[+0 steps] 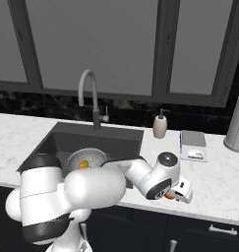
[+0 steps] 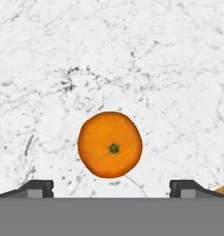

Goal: Put the colander in the sink, put the pear, mango, tangerine in the colander, and turn on the sink faucet and pour water over the colander.

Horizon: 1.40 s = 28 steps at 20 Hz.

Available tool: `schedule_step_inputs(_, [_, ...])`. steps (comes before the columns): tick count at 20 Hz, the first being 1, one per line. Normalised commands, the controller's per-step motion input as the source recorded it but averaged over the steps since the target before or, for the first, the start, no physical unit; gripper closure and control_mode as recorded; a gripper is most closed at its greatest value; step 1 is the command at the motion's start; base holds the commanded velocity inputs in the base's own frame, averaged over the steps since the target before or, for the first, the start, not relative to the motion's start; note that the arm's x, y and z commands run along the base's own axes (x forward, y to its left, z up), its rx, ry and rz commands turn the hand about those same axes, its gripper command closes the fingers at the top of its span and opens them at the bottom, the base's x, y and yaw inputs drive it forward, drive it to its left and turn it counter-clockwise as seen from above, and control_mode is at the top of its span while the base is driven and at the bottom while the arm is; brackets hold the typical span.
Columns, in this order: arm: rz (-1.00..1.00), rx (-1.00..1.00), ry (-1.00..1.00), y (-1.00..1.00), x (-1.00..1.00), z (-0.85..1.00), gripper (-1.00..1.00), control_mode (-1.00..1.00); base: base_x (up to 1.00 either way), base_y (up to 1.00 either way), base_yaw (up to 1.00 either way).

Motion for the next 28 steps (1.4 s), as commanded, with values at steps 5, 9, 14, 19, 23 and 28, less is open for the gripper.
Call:
schedule_step_inputs(5, [0.0,0.0,0.05,0.0,0.22,-0.23,-1.0,-1.0,0.0,0.0,0.0])
schedule_step_inputs(9, [0.0,0.0,0.03,-0.04,0.16,-0.24,-1.0,-1.0,0.0,0.0,0.0])
schedule_step_inputs(14, [0.0,0.0,0.0,-0.11,0.09,-0.23,1.0,-1.0,0.0,0.0,0.0])
schedule_step_inputs(19, [0.0,0.0,0.01,-0.01,0.03,-0.24,1.0,-1.0,0.0,0.0,0.0])
schedule_step_inputs(23, [0.0,0.0,0.0,0.01,0.0,-0.09,1.0,-1.0,0.0,0.0,0.0])
schedule_step_inputs(28, [0.01,0.0,-0.01,0.71,0.0,0.16,1.0,-1.0,0.0,0.0,0.0])
